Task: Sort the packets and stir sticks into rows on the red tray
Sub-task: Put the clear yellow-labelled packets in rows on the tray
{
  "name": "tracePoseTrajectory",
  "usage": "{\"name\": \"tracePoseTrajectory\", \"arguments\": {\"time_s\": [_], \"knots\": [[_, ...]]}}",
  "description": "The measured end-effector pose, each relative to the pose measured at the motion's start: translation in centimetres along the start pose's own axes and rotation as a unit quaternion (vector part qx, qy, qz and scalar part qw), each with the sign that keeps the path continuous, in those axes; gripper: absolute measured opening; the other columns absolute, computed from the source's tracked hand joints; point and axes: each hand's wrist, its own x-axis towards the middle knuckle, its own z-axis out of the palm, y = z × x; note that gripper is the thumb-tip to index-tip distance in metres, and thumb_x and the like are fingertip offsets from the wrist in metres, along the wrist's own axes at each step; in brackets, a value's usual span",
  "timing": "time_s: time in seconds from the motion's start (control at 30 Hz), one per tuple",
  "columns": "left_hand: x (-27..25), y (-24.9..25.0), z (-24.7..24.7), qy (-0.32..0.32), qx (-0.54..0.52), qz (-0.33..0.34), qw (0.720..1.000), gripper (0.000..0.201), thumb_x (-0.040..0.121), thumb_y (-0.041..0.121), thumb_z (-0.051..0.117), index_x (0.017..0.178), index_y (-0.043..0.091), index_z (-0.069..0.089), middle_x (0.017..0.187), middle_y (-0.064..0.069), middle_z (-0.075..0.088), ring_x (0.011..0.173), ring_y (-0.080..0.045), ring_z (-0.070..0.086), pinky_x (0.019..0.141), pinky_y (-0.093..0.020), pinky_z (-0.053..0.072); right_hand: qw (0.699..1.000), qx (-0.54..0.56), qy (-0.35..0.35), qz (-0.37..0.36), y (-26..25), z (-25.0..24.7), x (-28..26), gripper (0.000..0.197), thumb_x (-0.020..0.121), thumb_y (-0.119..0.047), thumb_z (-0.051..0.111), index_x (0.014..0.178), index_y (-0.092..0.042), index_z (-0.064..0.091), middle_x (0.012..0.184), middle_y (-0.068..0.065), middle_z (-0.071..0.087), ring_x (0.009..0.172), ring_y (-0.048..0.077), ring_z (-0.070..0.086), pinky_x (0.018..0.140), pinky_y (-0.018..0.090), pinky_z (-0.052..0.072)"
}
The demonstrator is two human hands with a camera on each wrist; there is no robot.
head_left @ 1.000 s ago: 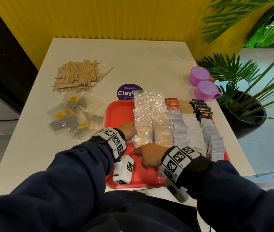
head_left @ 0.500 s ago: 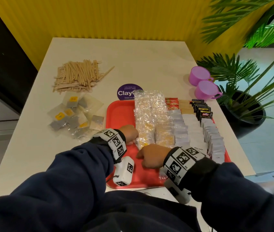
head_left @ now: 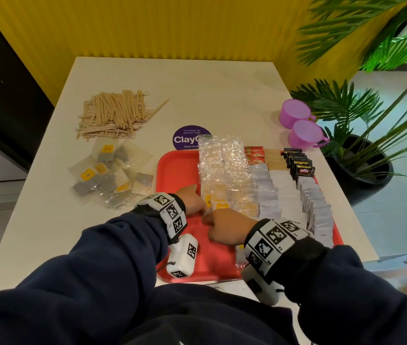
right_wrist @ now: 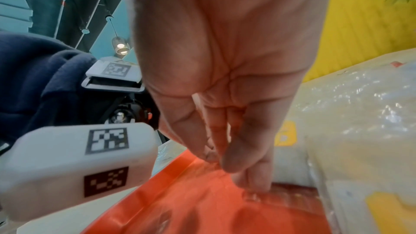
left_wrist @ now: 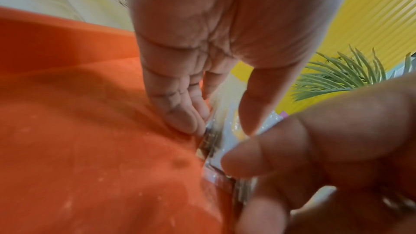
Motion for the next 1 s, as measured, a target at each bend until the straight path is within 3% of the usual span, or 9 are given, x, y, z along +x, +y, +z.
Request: {"name": "tracePoseTrajectory", "arguments": {"time_s": [0.07, 0.13, 0.27, 0.4, 0.5, 0.57, 0.63, 0.73, 1.0], "knots": [[0.0, -0.1, 0.0, 0.000, 0.005, 0.007, 1.000, 0.076, 0.070, 0.004, 0.073, 0.137, 0.004, 0.035, 0.113, -0.020, 0.060, 0.101, -0.032, 0.058, 0.091, -0.042, 0.048, 0.999, -0.023, -0.019, -0.014, 0.3, -0.3, -0.2, 0.030, 0.090, -0.010, 0.042, 0.110, 0.000, 0.063, 0.113, 0.017, 0.062, 0.096, 0.027, 0.054, 0.078, 0.027, 0.041], [-0.1, -0.1, 0.1, 0.008, 0.038, 0.015, 0.999, 0.073, 0.071, 0.011, 0.076, 0.133, 0.006, 0.040, 0.118, -0.014, 0.059, 0.107, -0.029, 0.056, 0.096, -0.041, 0.046, 0.997, -0.061, -0.043, -0.015, 0.6, -0.4, -0.5, 0.033, 0.093, -0.012, 0.040, 0.112, 0.001, 0.063, 0.115, 0.018, 0.062, 0.100, 0.028, 0.056, 0.087, 0.031, 0.045], [-0.2, 0.1, 0.4, 0.017, 0.089, 0.029, 0.995, 0.064, 0.069, 0.016, 0.078, 0.125, 0.008, 0.047, 0.119, -0.009, 0.059, 0.107, -0.026, 0.056, 0.096, -0.039, 0.045, 0.992, -0.112, -0.049, -0.014, 0.8, -0.3, -0.3, 0.034, 0.095, -0.014, 0.037, 0.106, 0.003, 0.065, 0.109, 0.019, 0.063, 0.085, 0.024, 0.050, 0.082, 0.031, 0.044], [0.0, 0.2, 0.5, 0.034, 0.076, 0.033, 0.996, 0.057, 0.070, 0.017, 0.075, 0.121, 0.008, 0.051, 0.114, -0.010, 0.061, 0.104, -0.026, 0.058, 0.096, -0.040, 0.046, 0.993, -0.109, -0.044, -0.012, 0.5, -0.3, -0.2, 0.035, 0.093, -0.013, 0.038, 0.115, 0.000, 0.063, 0.119, 0.016, 0.062, 0.107, 0.030, 0.056, 0.092, 0.033, 0.045], [0.0, 0.3, 0.6, 0.032, 0.057, 0.029, 0.997, 0.058, 0.063, 0.024, 0.075, 0.115, 0.008, 0.055, 0.107, -0.010, 0.064, 0.097, -0.026, 0.061, 0.091, -0.042, 0.049, 0.999, -0.023, 0.025, -0.004, 0.9, -1.2, -0.2, 0.032, 0.091, -0.010, 0.043, 0.113, -0.005, 0.066, 0.119, 0.012, 0.063, 0.108, 0.027, 0.057, 0.092, 0.032, 0.044], [0.3, 0.1, 0.8, 0.027, 0.052, 0.032, 0.998, 0.079, 0.044, 0.041, 0.074, 0.113, 0.007, 0.057, 0.101, -0.010, 0.066, 0.092, -0.026, 0.063, 0.088, -0.043, 0.051, 0.991, 0.066, 0.115, 0.035, 1.9, -2.3, 0.1, 0.030, 0.088, -0.009, 0.047, 0.108, -0.008, 0.069, 0.114, 0.009, 0.065, 0.105, 0.024, 0.059, 0.090, 0.030, 0.046], [0.2, 0.0, 1.1, 0.019, 0.057, 0.024, 0.998, 0.095, 0.038, 0.048, 0.078, 0.120, 0.007, 0.051, 0.106, -0.008, 0.064, 0.095, -0.026, 0.062, 0.089, -0.042, 0.051, 0.973, 0.103, 0.192, 0.080, 3.3, -3.6, 0.6, 0.032, 0.087, -0.007, 0.047, 0.112, -0.010, 0.066, 0.118, 0.007, 0.063, 0.107, 0.023, 0.058, 0.090, 0.029, 0.045], [-0.5, 0.0, 1.4, 0.036, 0.091, 0.013, 0.995, 0.090, 0.061, 0.033, 0.084, 0.132, 0.009, 0.034, 0.122, -0.006, 0.054, 0.107, -0.025, 0.055, 0.088, -0.033, 0.048, 0.951, 0.118, 0.251, 0.140, 5.4, -5.3, 1.5, 0.038, 0.087, -0.007, 0.047, 0.124, -0.014, 0.057, 0.126, 0.007, 0.057, 0.112, 0.023, 0.054, 0.095, 0.030, 0.043], [-0.6, 0.5, 2.3, 0.070, 0.141, 0.001, 0.988, 0.102, 0.064, 0.028, 0.084, 0.140, 0.003, 0.020, 0.127, -0.011, 0.051, 0.112, -0.027, 0.054, 0.087, -0.031, 0.047, 0.966, 0.063, 0.203, 0.147, 6.0, -6.6, 4.3, 0.042, 0.090, 0.001, 0.043, 0.129, -0.013, 0.053, 0.132, 0.008, 0.053, 0.120, 0.024, 0.050, 0.097, 0.029, 0.040]]}}
